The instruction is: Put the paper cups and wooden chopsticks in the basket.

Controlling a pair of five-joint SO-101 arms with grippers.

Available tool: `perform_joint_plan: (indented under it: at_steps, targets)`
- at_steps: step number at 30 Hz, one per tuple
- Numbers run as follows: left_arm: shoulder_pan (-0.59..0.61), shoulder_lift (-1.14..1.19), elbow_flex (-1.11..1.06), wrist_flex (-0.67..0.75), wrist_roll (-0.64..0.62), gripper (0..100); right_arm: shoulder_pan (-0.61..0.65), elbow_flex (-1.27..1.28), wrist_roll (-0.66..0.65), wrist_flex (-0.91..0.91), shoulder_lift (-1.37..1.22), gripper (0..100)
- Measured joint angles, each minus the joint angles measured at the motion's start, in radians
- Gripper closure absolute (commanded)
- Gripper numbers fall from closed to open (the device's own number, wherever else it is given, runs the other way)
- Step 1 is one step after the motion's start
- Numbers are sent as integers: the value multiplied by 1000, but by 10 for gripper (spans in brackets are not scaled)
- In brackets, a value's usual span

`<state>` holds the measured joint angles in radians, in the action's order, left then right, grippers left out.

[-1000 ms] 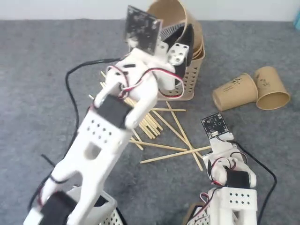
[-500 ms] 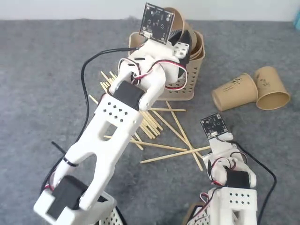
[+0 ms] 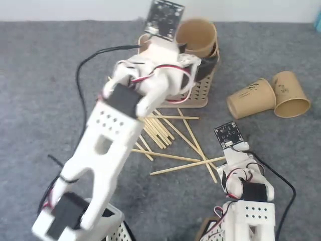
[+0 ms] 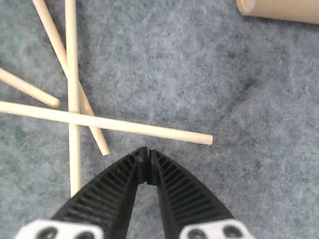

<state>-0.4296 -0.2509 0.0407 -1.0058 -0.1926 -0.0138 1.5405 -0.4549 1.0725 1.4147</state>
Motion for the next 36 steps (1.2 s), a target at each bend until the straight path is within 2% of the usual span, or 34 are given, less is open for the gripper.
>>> perform_joint_plan:
  at_steps: [7,10,12,16,22,29,33,36]
  targets:
    - [6,-313,3,-275,0,751,0,0,0,0,0,991]
    - [55,-483,-87,-410,48,825,0,0,0,0,0,991]
    - [106,-595,-196,-425,94,882,0,0,0,0,0,991]
    - [264,-842,-509,-333,166,956,-15,0,-2,0,0,991]
    - [489,-1212,-1054,-117,207,963,-126,0,38,0,0,991]
    - [534,-1409,-1544,-8,209,963,-258,-63,101,0,0,990]
    - [559,-1468,-1695,32,210,963,-344,-169,101,0,-2,990]
    - [572,-1498,-1728,48,247,963,-391,-311,103,25,-64,990]
